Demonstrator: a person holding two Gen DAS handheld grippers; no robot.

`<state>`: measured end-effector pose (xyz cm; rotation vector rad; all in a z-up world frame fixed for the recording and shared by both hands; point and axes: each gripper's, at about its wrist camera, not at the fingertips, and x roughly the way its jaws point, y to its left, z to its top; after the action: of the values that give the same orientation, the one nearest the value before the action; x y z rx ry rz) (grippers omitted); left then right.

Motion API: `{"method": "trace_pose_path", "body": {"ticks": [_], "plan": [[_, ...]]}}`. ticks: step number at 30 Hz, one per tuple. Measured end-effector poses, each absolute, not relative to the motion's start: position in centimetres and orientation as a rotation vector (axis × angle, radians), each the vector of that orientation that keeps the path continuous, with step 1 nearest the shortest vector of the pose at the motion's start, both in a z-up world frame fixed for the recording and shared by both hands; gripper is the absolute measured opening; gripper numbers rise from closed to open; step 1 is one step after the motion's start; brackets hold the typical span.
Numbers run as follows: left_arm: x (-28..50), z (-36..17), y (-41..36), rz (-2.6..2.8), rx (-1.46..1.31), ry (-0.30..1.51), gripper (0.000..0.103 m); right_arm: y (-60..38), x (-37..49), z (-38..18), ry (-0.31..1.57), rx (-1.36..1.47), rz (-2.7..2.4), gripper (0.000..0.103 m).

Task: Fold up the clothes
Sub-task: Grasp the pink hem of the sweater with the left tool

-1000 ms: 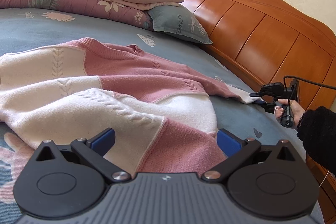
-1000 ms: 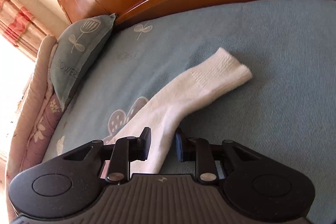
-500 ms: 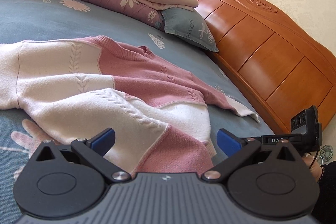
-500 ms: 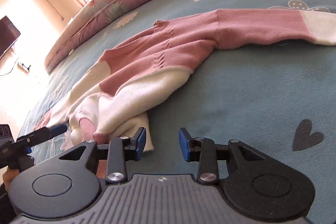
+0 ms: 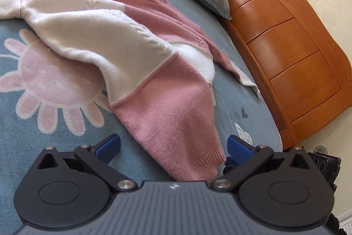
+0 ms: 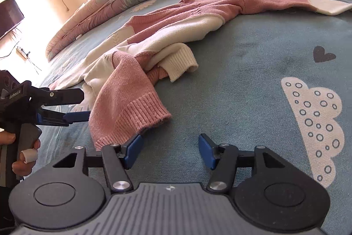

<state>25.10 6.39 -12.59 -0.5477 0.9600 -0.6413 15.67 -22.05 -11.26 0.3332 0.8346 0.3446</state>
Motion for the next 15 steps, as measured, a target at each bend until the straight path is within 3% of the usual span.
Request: {"method": "trace_pose_path", "body": {"ticks": [7, 15], "plan": [[24.0, -14.4, 6.3, -0.717, -0.772, 0.966, 0.102, -22.1, 13.8, -11.7, 0.788, 0.393, 0.344, 0.071], [25.2, -14.8, 4.0, -0.756, -0.773, 0.919, 0.102, -22.2, 11.8, -12.4, 0.729, 0.453, 0.336, 0.074]]}}
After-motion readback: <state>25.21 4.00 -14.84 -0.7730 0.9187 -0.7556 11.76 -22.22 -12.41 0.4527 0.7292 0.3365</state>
